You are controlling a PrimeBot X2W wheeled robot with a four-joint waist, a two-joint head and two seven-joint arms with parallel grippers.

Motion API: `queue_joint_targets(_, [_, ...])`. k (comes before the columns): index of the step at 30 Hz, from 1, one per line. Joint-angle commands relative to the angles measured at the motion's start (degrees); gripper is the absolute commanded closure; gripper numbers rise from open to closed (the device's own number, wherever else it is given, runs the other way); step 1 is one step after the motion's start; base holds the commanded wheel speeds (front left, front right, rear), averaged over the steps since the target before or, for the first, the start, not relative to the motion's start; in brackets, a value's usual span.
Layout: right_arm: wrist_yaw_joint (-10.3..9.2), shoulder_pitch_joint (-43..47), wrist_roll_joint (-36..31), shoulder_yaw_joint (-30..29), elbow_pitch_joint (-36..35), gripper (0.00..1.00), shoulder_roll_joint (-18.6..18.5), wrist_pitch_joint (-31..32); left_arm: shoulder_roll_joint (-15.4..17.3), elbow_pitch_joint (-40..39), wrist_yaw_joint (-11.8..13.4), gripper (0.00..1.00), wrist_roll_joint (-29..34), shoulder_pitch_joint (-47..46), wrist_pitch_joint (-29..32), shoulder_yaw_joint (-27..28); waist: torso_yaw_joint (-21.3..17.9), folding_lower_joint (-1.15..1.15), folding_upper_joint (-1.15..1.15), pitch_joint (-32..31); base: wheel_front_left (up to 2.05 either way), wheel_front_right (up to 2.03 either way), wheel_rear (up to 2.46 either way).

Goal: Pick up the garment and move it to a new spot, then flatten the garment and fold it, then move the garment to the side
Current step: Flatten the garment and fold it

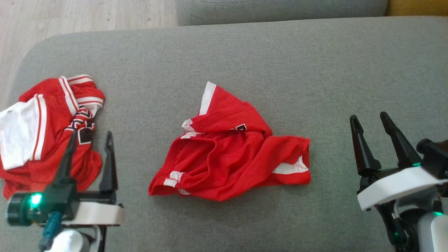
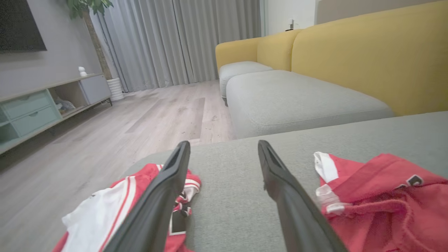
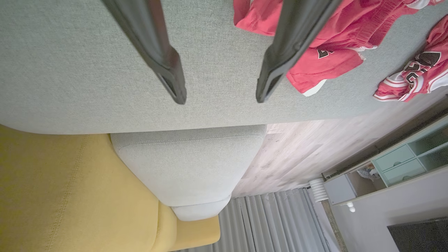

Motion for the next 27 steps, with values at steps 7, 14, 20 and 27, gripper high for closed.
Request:
queue_joint_targets(7, [-0.04, -0.69, -0.26, 1.88, -2.82, 0.0, -0.27, 0.52, 2.92, -2.95, 1.29, 0.0, -0.9, -0.76, -0.14, 4.83, -0.26, 0.0, 0.0, -0.02, 0.0, 0.0, 0.0])
queue_joint_targets(14, [-0.04, -0.57, 0.07, 1.86, -2.51, 0.0, -0.27, 0.37, 1.17, -2.98, 1.08, 0.0, -2.36, 0.38, -2.13, 5.05, -0.2, 0.0, 0.0, 0.04, 0.0, 0.0, 0.0])
queue_joint_targets(20, [-0.04, -0.81, -0.15, 1.79, -2.43, 0.0, -0.27, 0.45, 0.69, -2.75, 0.76, 0.0, -2.67, 0.07, -2.69, 4.98, 0.0, 0.0, 0.0, 0.23, 0.0, 0.0, 0.0])
queue_joint_targets(27, [-0.04, 0.74, 1.69, 7.2, -0.02, 0.0, -0.27, 4.69, -0.26, -3.61, 0.61, 0.0, -1.29, -1.18, -4.16, 4.75, 1.46, 0.0, 0.0, 1.03, 0.0, 0.0, 0.0])
